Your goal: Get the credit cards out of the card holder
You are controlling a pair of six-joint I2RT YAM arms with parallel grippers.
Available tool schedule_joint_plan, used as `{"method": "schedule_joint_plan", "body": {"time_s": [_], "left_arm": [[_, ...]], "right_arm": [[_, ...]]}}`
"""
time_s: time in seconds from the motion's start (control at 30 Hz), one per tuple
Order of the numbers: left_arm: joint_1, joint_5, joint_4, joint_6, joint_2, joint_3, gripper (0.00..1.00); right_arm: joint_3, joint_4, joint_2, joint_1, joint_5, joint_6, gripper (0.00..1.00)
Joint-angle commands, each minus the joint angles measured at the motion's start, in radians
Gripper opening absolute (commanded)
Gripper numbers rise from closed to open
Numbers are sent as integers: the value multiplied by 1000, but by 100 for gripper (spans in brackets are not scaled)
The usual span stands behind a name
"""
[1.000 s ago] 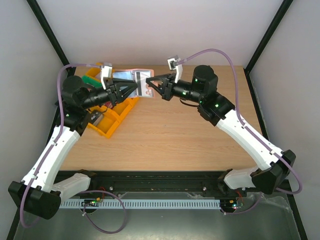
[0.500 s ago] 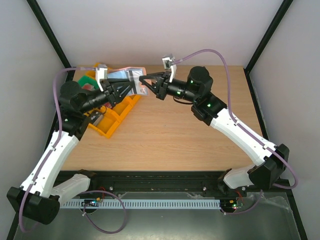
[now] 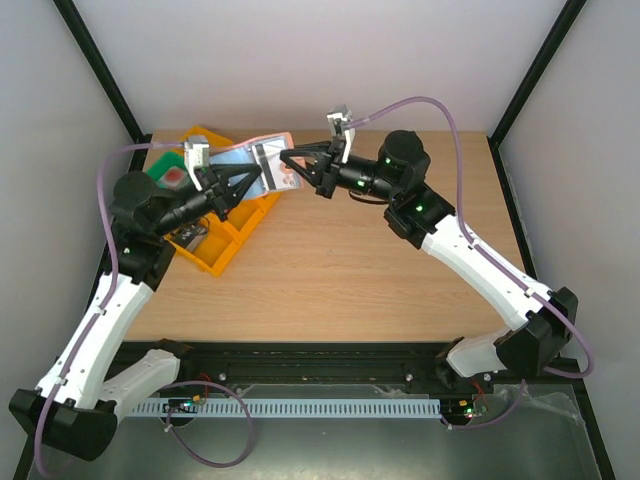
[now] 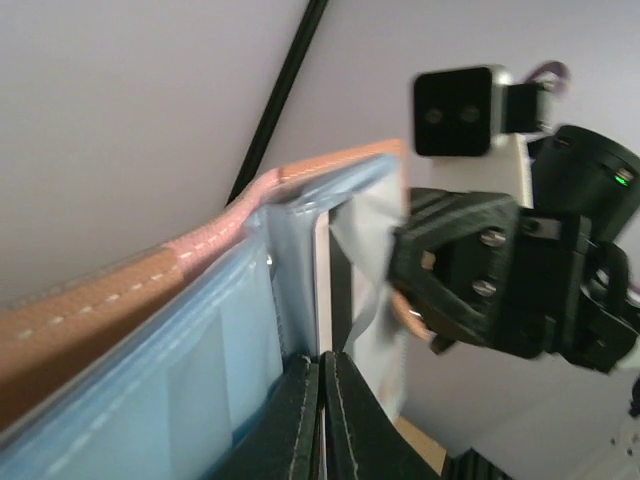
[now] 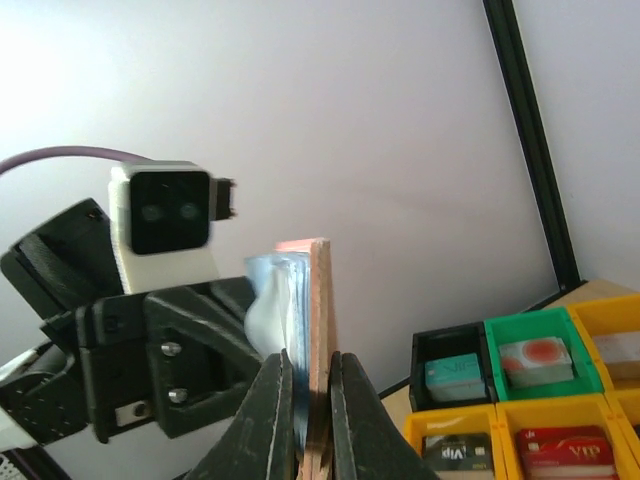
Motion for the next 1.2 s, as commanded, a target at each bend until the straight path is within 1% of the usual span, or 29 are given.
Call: {"method": "schedule_joint_plan", "body": {"time_s": [0.0, 0.17, 0.3, 0.4, 0.43, 0.47, 0.53, 0.7, 0.8, 0.83, 1.0, 1.17], "left_arm": [[-53, 279, -30, 130, -76, 2, 2], [-10, 264, -95, 181, -99, -28, 2], [4, 262, -151, 229, -110, -30, 2], [16, 222, -208, 283, -115, -25, 2], [29, 206, -225, 305, -118, -20, 8], [42, 188, -242, 319, -123, -17, 24], [76, 150, -260, 337, -133, -19, 41], [114, 133, -261, 348, -153, -41, 74], [119, 173, -252, 344, -152, -48, 94], [119, 196, -240, 335, -150, -52, 99], [119, 294, -137, 234, -133, -93, 99], [119, 291, -181, 262, -130, -104, 99]], "right_arm": [[-78, -7, 23, -32, -34, 27, 2], [-71, -86, -36, -84, -52, -10, 2], [-80, -64, -70, -107, -62, 12, 2], [-68, -54, -83, -115, -85, 24, 2], [-58, -60, -87, -118, -92, 22, 2], [-51, -72, -92, -118, -98, 17, 2], [-32, -99, -101, -119, -120, -5, 2], [-16, -95, -111, -119, -239, 14, 2], [-22, -39, -107, -118, -331, 66, 2], [-24, -26, -106, -117, -346, 79, 2], [-49, 16, -111, -116, -407, 106, 2], [-62, 39, -131, -116, -440, 118, 2]]}}
